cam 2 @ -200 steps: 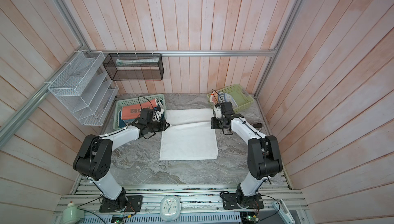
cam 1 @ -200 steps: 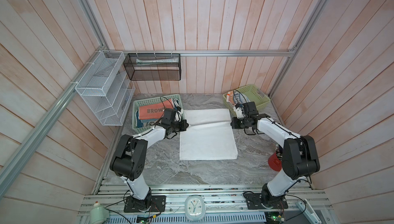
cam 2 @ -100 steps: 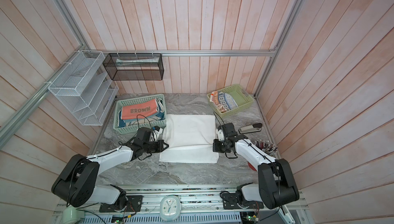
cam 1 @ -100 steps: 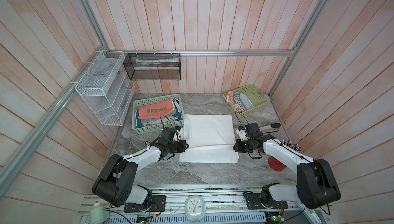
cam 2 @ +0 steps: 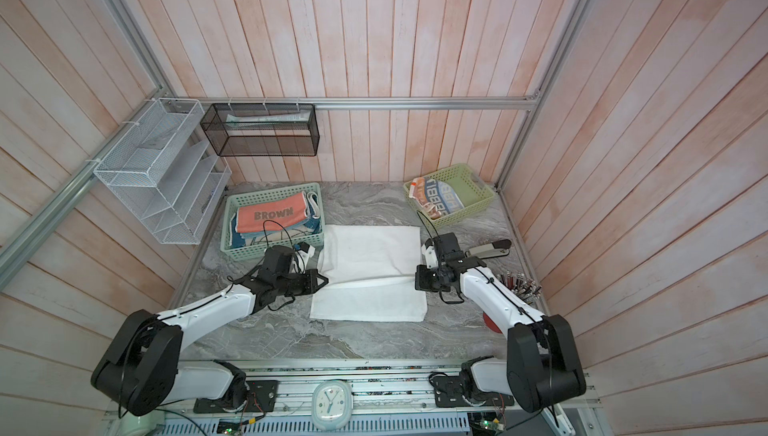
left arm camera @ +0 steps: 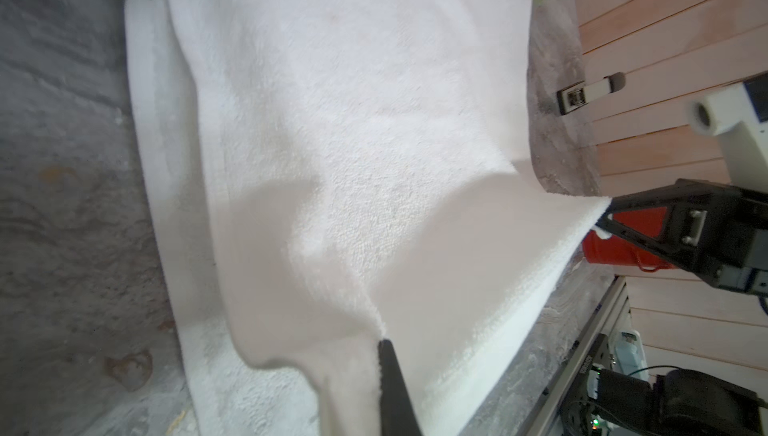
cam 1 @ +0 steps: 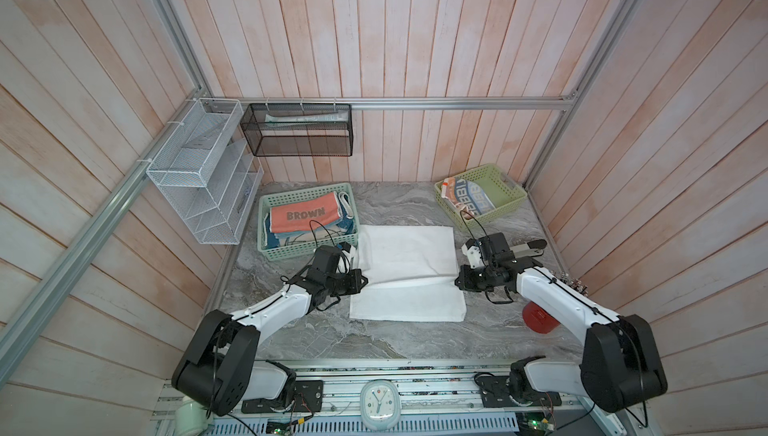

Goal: Fold and stack the towels

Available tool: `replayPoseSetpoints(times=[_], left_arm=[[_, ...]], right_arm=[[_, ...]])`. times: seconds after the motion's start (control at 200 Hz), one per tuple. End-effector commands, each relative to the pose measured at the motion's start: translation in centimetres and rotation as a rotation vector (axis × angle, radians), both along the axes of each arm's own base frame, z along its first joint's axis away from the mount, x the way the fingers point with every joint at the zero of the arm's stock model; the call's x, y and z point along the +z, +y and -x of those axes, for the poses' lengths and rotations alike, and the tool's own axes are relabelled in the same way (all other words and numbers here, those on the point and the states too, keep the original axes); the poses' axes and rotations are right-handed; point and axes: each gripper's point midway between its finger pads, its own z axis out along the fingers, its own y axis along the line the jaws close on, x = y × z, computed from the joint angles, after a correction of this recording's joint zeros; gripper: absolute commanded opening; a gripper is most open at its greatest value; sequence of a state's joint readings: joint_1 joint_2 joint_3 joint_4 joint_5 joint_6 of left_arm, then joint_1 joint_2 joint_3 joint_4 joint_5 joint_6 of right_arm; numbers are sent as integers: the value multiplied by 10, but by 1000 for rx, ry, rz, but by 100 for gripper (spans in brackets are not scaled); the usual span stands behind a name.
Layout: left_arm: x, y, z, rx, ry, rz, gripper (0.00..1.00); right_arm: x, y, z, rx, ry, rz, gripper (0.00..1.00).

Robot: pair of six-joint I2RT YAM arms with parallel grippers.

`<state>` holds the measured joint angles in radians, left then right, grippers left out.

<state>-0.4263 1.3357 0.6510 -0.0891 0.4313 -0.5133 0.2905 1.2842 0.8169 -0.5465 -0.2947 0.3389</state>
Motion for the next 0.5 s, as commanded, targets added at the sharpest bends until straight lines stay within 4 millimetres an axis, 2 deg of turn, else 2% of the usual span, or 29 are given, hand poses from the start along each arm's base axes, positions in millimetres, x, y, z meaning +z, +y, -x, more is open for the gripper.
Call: replayPoseSetpoints(times=[0.0,0.09,0.26,0.385,0.495], left_arm=[[9,12,7,15,-2,-71,0],[3,14,23,18,20,-70,0],[-29,14,50,30,103,-49,0],[-49,10,65,26,152,-47,0],[-67,5,75,19,194,-46,0]], right_arm=[[22,-19,15,-66,-3,65,0],[19,-16,31,-81,13,39,0],[-25,-1,68,-52,150,-4,0],[-47,6,80,-23,211,10,0],[-59,6,82,-26,237,32,0]])
